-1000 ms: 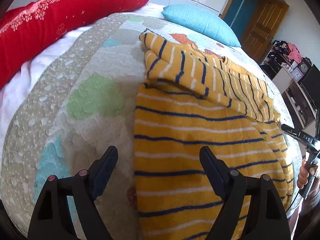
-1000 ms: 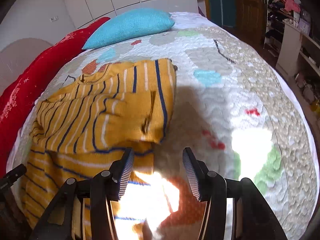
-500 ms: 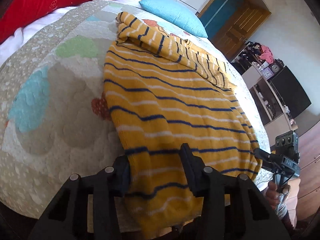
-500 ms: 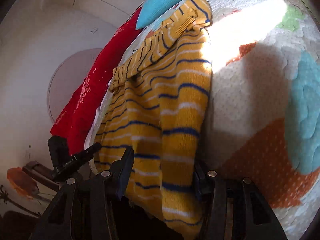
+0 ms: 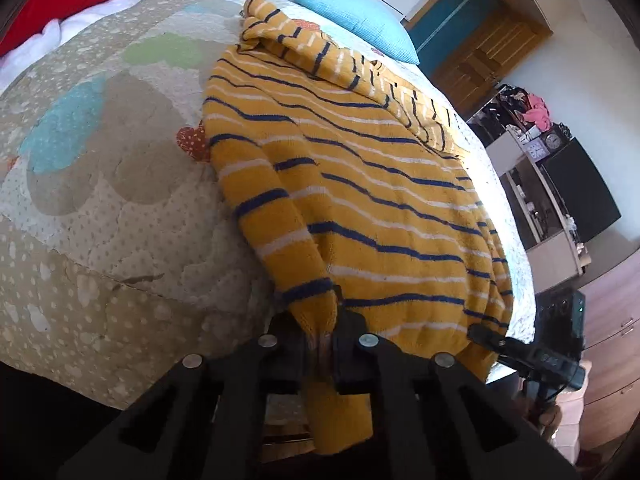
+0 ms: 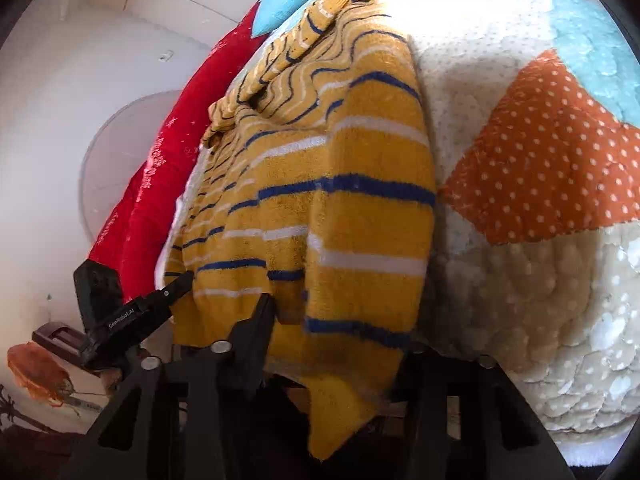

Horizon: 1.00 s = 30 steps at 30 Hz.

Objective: Fold small clothes

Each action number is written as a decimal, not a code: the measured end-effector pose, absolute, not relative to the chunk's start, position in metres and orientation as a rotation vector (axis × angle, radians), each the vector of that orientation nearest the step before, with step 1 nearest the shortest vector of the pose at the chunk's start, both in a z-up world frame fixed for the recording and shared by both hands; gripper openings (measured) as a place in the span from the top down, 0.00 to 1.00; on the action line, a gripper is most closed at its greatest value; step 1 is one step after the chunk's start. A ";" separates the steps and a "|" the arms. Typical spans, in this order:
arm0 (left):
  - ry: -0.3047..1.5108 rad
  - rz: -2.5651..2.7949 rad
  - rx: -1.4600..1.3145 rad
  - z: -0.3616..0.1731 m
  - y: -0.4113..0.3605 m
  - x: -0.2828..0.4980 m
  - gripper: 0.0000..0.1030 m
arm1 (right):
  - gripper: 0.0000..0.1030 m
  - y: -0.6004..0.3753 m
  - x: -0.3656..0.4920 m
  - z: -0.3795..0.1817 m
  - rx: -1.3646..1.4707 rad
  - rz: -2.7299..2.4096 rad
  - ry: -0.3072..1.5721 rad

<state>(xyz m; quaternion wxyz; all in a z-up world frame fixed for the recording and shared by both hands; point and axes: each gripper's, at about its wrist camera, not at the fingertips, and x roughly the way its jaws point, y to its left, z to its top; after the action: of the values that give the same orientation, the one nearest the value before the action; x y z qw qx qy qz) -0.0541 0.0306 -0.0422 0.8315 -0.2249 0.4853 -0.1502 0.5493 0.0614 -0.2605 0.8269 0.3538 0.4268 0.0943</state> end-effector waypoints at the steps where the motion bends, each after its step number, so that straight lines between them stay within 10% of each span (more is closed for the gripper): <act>1: 1.025 -0.318 -0.516 -0.039 0.036 -0.053 0.92 | 0.81 0.063 0.549 -0.258 0.733 0.174 0.915; 18: 0.913 -0.238 -0.570 0.006 0.089 -0.120 0.93 | 0.89 0.081 0.519 -0.218 0.727 0.311 0.914; 30: 0.774 -0.230 -0.558 0.049 0.100 -0.023 0.93 | 0.88 0.034 0.605 -0.165 0.697 0.306 0.729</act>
<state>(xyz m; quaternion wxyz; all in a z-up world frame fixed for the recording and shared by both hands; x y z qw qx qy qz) -0.0231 0.0998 0.0493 0.8821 -0.2677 0.3716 -0.1105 0.6046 0.0339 -0.1645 0.8643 0.3325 0.3481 0.1461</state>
